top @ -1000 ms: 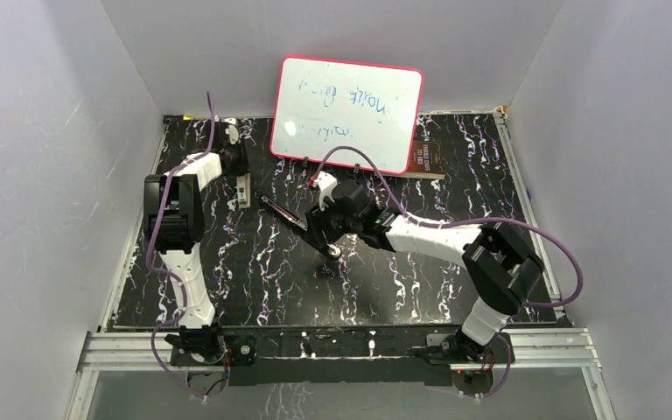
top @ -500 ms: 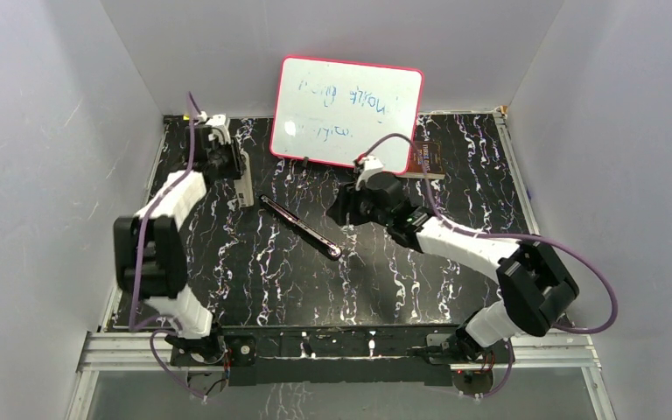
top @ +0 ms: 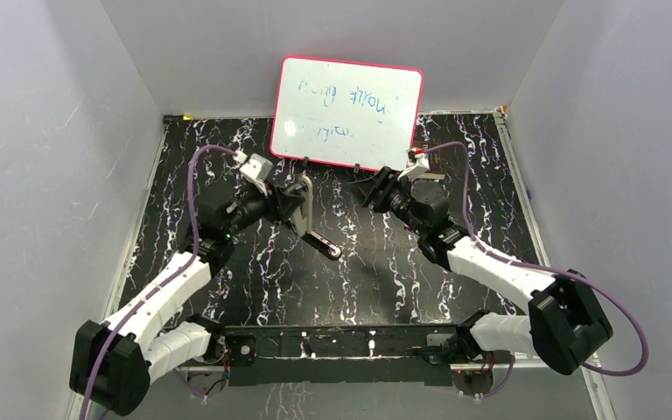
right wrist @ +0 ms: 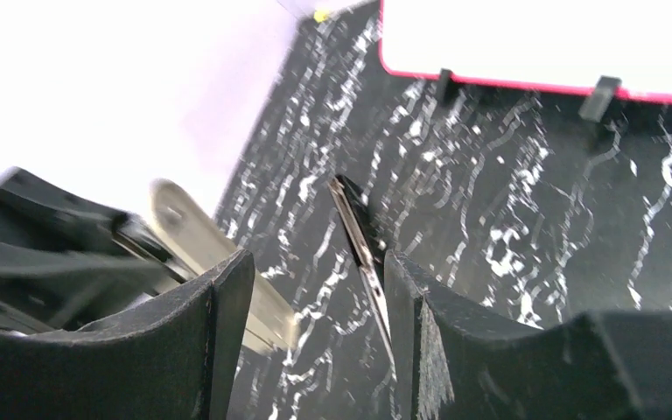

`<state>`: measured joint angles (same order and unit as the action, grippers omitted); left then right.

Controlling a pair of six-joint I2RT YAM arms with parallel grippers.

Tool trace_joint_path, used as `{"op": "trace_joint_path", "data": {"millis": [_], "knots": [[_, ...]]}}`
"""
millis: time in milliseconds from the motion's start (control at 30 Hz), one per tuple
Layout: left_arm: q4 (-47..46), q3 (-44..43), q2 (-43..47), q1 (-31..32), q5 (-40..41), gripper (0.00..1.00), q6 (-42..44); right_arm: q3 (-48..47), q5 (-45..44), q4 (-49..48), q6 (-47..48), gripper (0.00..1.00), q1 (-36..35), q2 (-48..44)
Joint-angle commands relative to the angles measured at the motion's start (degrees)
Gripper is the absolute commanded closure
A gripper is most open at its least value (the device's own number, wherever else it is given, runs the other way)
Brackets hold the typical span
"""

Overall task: Load the staples into the stapler
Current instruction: Open the stapler at the center of the board.

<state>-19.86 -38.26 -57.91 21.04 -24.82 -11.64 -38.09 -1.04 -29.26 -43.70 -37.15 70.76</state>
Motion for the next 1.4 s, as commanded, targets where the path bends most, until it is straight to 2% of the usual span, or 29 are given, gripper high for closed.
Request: {"op": "trace_joint_path", "data": {"millis": [0,167,367,700,1100,1200,1233,1367], "knots": [[-10.7,1.9,-0.7,5.9,1.7,1.00,-1.5,-1.6,1.3,-8.3,-1.3,0.36,0.0,-2.7],[-11.4,-0.8,-5.9,11.5,3.8,1.00,1.6,-6.6,1.1,0.0,1.2,0.39,-1.1,-1.1],[-12.4,-3.2,-9.8,15.1,6.0,1.00,4.5,-8.8,0.0,3.0,2.9,0.41,-3.5,0.4],[-13.0,-4.3,-11.4,16.8,7.0,1.00,5.0,-10.6,-1.8,8.9,5.2,0.46,-4.6,4.7],[-14.4,-4.8,-12.5,17.6,6.9,1.00,4.5,-11.2,0.2,9.7,5.7,0.54,-4.9,8.4],[-15.0,-4.7,-12.3,17.7,7.2,1.00,4.2,-11.4,0.9,9.6,5.6,0.61,-4.9,9.2],[-15.1,-4.7,-12.3,17.7,7.4,1.00,4.1,-11.5,1.1,9.5,5.6,0.66,-4.9,9.4],[-15.8,-4.6,-11.6,17.7,7.9,1.00,3.8,-11.4,-0.1,9.9,6.2,0.96,-4.9,8.4]]}}
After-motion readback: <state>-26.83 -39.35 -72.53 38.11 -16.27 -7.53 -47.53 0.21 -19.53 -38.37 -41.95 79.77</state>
